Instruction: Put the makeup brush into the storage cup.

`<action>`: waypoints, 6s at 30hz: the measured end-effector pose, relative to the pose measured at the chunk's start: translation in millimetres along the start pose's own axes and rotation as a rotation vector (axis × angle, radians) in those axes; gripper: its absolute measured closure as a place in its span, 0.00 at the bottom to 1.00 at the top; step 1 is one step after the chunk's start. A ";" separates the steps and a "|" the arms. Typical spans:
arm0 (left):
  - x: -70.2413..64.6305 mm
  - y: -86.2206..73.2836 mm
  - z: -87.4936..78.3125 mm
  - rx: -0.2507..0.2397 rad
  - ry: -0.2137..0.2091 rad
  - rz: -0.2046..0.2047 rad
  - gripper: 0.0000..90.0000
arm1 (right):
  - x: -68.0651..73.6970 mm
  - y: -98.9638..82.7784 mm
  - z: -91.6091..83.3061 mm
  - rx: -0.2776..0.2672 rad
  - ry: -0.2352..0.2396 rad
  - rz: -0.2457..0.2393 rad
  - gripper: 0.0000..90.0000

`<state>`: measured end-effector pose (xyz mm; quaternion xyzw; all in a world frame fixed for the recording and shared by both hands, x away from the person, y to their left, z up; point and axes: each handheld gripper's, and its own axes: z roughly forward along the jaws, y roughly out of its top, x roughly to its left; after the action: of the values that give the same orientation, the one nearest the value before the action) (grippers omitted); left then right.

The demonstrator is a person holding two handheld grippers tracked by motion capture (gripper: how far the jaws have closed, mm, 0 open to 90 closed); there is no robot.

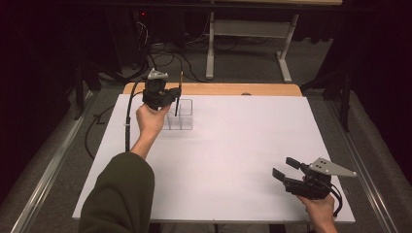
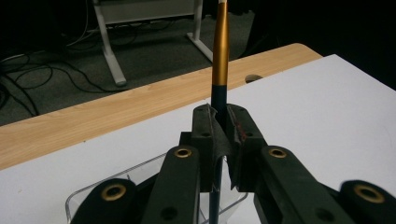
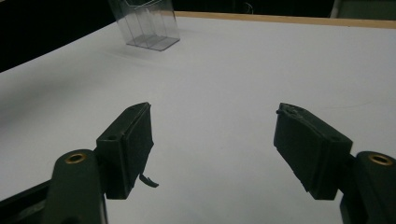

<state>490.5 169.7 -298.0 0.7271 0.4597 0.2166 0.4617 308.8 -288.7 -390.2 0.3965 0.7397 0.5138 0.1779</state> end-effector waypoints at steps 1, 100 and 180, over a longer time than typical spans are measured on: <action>0.1 0.1 0.5 0.004 0.000 0.005 0.91 | -0.1 0.0 0.2 0.000 0.001 -0.002 0.33; -1.7 -10.9 11.0 0.065 0.023 0.040 0.57 | 1.2 -0.1 0.4 0.005 0.002 -0.002 0.33; -38.5 -40.6 -91.6 -0.117 -0.110 0.124 0.45 | -5.3 -0.2 -3.5 -0.039 -0.002 0.038 0.33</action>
<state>385.1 185.7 -285.2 0.7367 0.3745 0.2310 0.5135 309.7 -294.9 -389.7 0.4076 0.7217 0.5309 0.1766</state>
